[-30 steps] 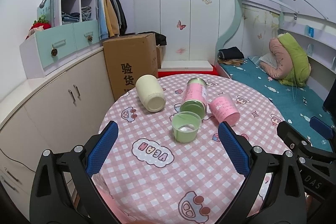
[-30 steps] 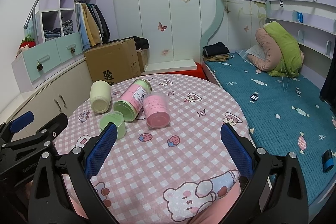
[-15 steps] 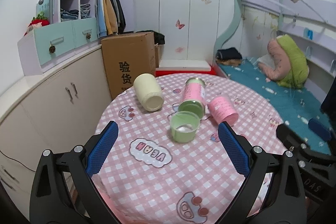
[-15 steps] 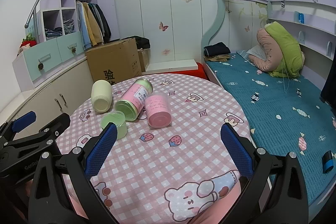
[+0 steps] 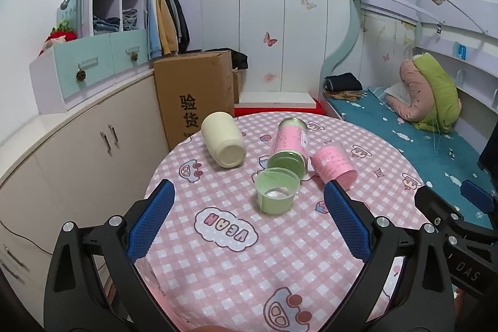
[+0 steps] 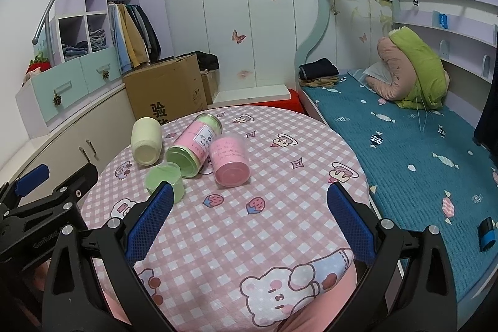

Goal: Flip cup upright

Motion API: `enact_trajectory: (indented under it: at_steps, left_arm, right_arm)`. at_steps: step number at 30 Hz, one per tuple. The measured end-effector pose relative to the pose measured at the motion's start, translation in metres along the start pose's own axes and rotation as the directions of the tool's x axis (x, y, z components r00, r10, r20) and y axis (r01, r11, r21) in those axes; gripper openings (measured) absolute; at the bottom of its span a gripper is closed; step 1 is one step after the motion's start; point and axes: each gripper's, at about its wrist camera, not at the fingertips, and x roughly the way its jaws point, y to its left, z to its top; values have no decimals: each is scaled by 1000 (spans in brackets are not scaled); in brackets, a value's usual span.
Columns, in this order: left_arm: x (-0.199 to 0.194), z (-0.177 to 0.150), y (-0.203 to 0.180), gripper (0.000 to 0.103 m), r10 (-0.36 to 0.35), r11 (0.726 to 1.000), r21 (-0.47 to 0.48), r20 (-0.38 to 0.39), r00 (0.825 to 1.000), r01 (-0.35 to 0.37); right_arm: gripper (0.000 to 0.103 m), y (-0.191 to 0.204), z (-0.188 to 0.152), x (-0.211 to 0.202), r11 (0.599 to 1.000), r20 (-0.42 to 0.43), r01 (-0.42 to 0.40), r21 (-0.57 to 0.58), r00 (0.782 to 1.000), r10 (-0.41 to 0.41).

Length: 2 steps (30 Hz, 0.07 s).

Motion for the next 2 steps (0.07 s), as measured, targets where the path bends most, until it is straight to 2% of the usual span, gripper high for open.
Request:
enact_trajectory:
  at_steps: [2]
  left_arm:
    - [0,0,0,97,6,1000,6,-1,1000,-6]
  right_arm:
    - [95,0,0,0,1000,-1,0,-2,1000,0]
